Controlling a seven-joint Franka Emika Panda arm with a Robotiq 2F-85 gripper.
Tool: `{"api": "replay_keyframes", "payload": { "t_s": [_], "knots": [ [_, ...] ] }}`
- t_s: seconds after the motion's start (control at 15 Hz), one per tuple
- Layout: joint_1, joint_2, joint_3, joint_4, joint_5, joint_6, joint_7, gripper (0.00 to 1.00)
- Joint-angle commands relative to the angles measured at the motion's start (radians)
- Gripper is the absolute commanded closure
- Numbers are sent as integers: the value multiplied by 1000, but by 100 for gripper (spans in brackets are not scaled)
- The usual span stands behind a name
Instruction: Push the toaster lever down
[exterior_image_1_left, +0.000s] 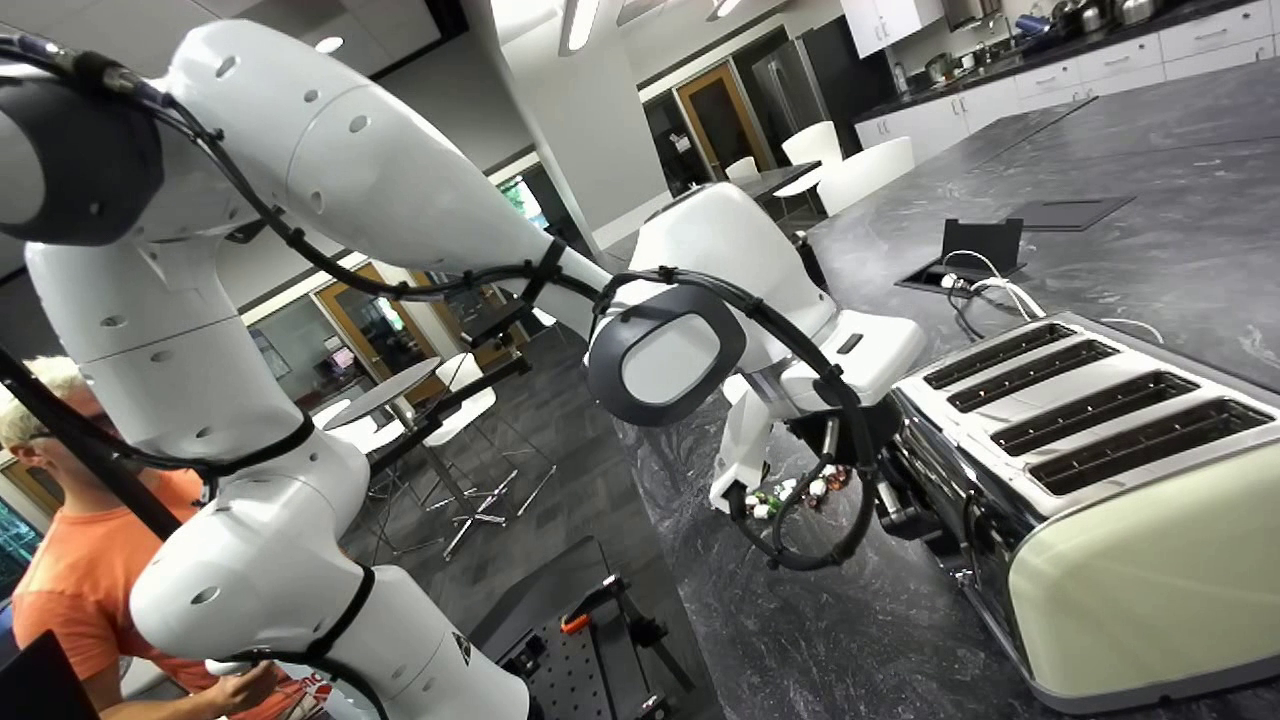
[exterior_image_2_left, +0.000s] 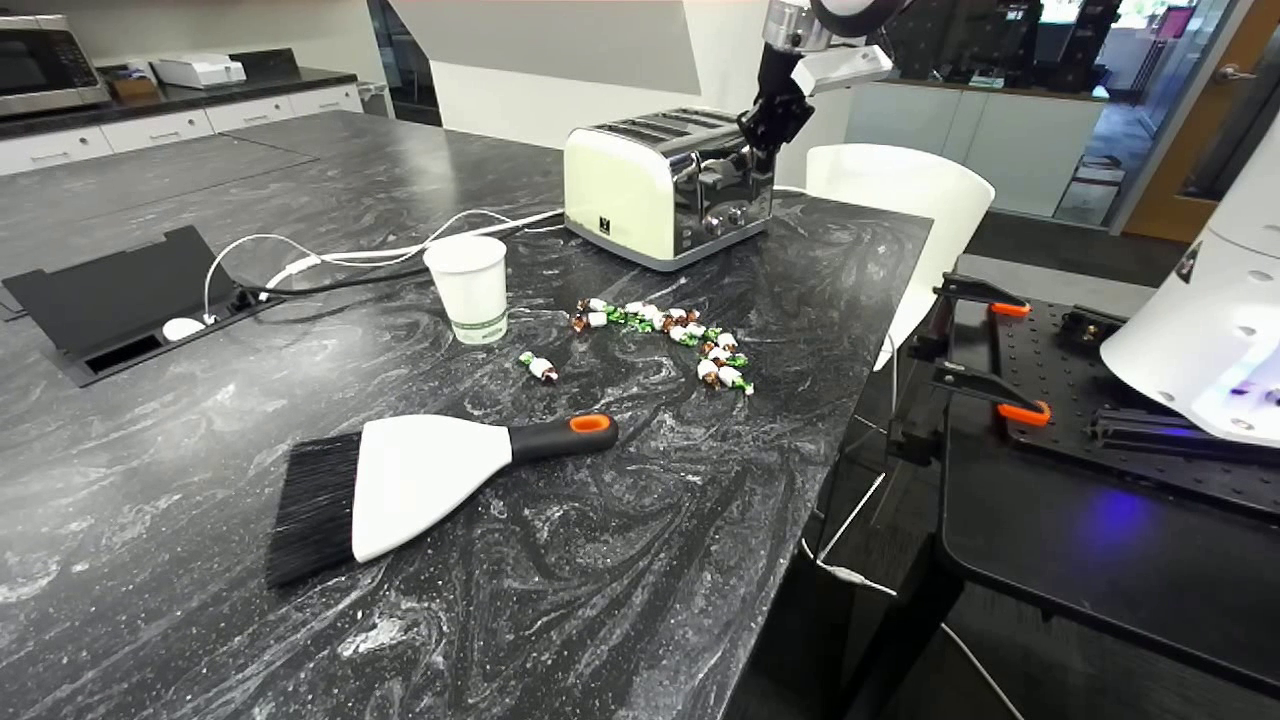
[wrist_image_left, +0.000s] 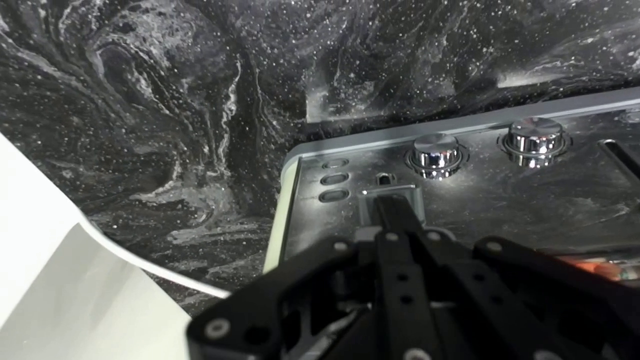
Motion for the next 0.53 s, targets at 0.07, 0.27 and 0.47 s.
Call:
{"api": "replay_keyframes", "payload": {
  "t_s": [0.07, 0.27, 0.47],
  "knots": [
    [11, 78, -4, 35, 83, 49, -46, 100],
    [14, 125, -5, 42, 120, 93, -59, 100],
    [5, 168, 11, 40, 173, 149, -85, 100]
  ]
}}
